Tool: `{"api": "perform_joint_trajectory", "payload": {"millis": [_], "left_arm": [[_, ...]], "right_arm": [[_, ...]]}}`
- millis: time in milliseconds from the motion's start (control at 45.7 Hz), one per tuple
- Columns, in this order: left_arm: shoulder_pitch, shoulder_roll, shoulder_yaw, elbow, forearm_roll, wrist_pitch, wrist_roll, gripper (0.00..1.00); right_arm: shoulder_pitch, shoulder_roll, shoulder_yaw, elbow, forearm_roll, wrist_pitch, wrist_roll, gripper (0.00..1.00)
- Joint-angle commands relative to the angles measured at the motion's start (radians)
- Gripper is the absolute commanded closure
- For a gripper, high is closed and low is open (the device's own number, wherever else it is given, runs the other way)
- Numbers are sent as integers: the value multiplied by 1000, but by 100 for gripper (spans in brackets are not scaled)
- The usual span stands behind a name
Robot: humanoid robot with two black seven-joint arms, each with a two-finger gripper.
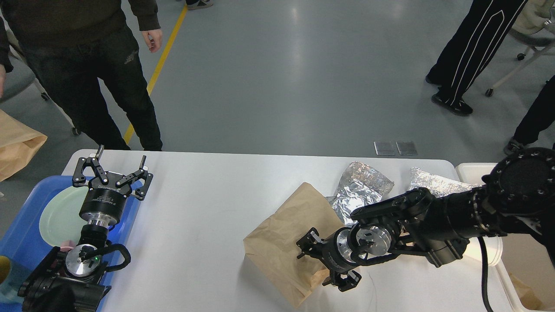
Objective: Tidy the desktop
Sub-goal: 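Lower the right gripper onto the large brown paper bag and grasp it, then lift the large paper bag and carry it into the white box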
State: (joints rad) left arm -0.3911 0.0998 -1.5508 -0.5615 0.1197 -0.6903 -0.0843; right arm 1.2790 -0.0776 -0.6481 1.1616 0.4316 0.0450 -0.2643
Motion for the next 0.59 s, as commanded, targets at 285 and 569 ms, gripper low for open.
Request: {"api": "perform_joint_trajectory", "payload": {"millis": [285, 569], "left_arm": [[0, 0, 0, 0, 0, 0, 0, 4], [0, 0, 0, 0, 0, 0, 0, 4]], "right_arm": [[-23, 30, -5, 1, 12, 4, -7, 100], [-20, 21, -7, 4, 16, 1, -7, 100]]}}
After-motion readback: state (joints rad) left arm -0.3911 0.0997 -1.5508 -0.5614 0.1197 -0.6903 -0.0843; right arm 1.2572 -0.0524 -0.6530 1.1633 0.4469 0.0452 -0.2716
